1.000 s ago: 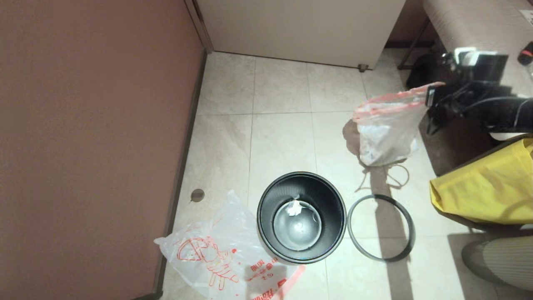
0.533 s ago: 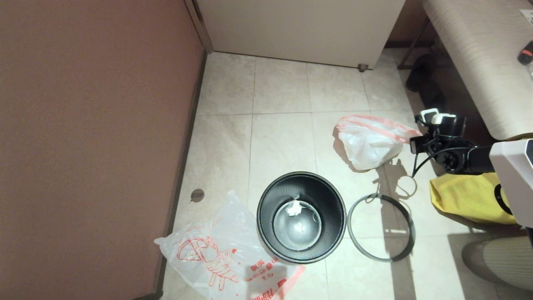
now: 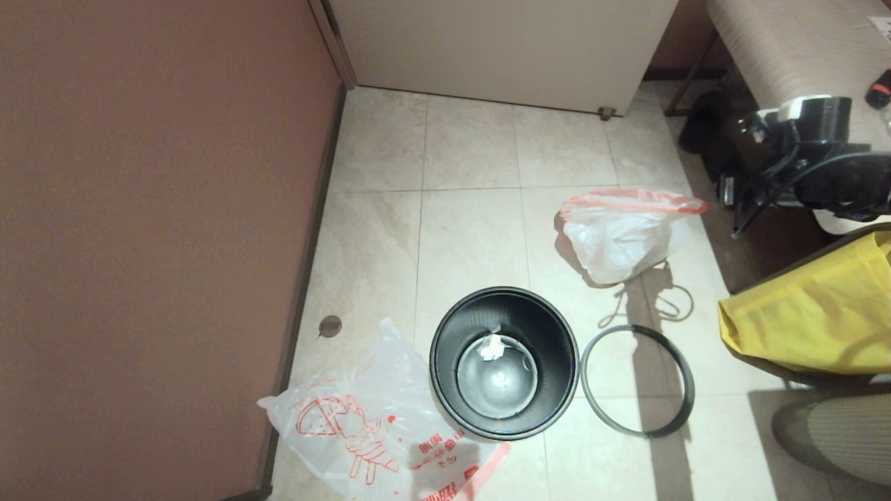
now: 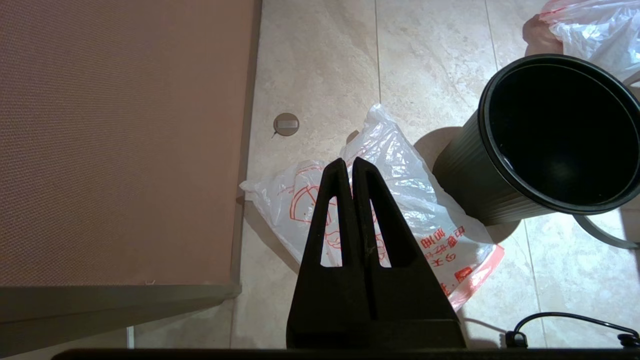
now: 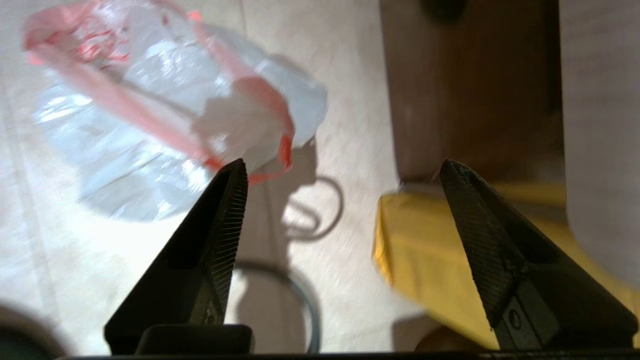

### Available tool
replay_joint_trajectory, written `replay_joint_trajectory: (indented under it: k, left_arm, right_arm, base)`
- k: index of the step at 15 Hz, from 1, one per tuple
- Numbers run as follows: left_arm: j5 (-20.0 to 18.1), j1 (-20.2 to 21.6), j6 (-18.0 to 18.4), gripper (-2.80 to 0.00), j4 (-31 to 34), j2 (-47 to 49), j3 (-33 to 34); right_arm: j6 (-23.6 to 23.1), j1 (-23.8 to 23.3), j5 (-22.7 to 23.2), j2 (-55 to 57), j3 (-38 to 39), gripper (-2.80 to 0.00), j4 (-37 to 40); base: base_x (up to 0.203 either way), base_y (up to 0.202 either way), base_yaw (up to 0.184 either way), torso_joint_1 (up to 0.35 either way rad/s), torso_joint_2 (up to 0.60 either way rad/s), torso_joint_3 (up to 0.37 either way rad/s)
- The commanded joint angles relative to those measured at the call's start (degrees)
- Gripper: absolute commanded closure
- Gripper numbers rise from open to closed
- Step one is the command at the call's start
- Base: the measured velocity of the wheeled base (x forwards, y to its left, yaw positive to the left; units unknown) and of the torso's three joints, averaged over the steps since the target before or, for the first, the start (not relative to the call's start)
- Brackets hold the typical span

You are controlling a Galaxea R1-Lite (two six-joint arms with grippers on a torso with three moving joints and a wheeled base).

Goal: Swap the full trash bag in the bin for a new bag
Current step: Place the trash bag on the floor

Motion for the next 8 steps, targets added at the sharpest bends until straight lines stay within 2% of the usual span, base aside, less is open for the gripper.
replay_joint_trajectory:
  k: [1, 3, 5, 6, 8]
  left_arm:
    - [0.0, 0.0, 0.0, 0.0, -0.1, 0.0, 0.0]
    - [0.0, 0.0, 0.0, 0.0, 0.0, 0.0, 0.0]
    - [0.0, 0.0, 0.0, 0.0, 0.0, 0.0, 0.0]
    - [0.0, 0.0, 0.0, 0.0, -0.1, 0.0, 0.0]
    - [0.0, 0.0, 0.0, 0.0, -0.1, 0.0, 0.0]
  right_arm:
    - [8.2, 1.6, 1.4, -9.2, 0.0, -2.8, 13.4]
    - [14.0, 2.2, 5.3, -12.8, 0.0, -2.8, 23.1]
    - [17.6, 2.3, 7.1, -16.9, 1.1, -2.8, 29.6]
    - [18.1, 2.3, 8.2, -18.9, 2.4, 0.0, 31.2]
    - [18.5, 2.3, 9.3, -23.6, 7.2, 0.0, 32.3]
  base:
    - [0.0, 0.0, 0.0, 0.0, 0.0, 0.0]
    - [0.0, 0.0, 0.0, 0.0, 0.0, 0.0]
    - [0.0, 0.0, 0.0, 0.0, 0.0, 0.0]
    - [0.0, 0.0, 0.0, 0.0, 0.0, 0.0]
    - [0.0, 0.0, 0.0, 0.0, 0.0, 0.0]
